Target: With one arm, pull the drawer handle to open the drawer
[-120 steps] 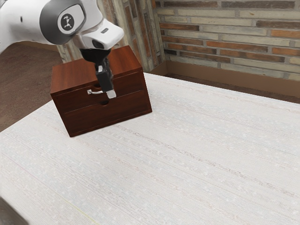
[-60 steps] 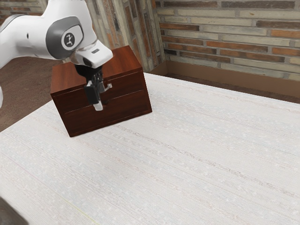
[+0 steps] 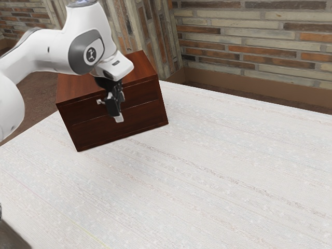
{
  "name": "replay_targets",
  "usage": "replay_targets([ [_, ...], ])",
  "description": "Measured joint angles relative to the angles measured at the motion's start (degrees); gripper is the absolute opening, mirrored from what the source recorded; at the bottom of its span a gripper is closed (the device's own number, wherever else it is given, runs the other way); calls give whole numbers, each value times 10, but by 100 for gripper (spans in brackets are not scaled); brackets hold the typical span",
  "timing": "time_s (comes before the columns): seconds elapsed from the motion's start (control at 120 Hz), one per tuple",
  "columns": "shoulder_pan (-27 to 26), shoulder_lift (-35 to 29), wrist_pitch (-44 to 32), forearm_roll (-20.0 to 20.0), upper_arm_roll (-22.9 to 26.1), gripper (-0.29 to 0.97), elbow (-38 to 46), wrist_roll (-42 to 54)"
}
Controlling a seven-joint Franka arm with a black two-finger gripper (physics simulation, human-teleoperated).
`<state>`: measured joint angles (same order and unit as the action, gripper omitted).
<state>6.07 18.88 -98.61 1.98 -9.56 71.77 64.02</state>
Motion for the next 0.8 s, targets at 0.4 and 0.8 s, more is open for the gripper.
replay_targets([
  [0.4,-11,18,-40,3,-45,68,-13,-15],
  [0.8,-20,29,-36,6,-70,68,-13,-59],
])
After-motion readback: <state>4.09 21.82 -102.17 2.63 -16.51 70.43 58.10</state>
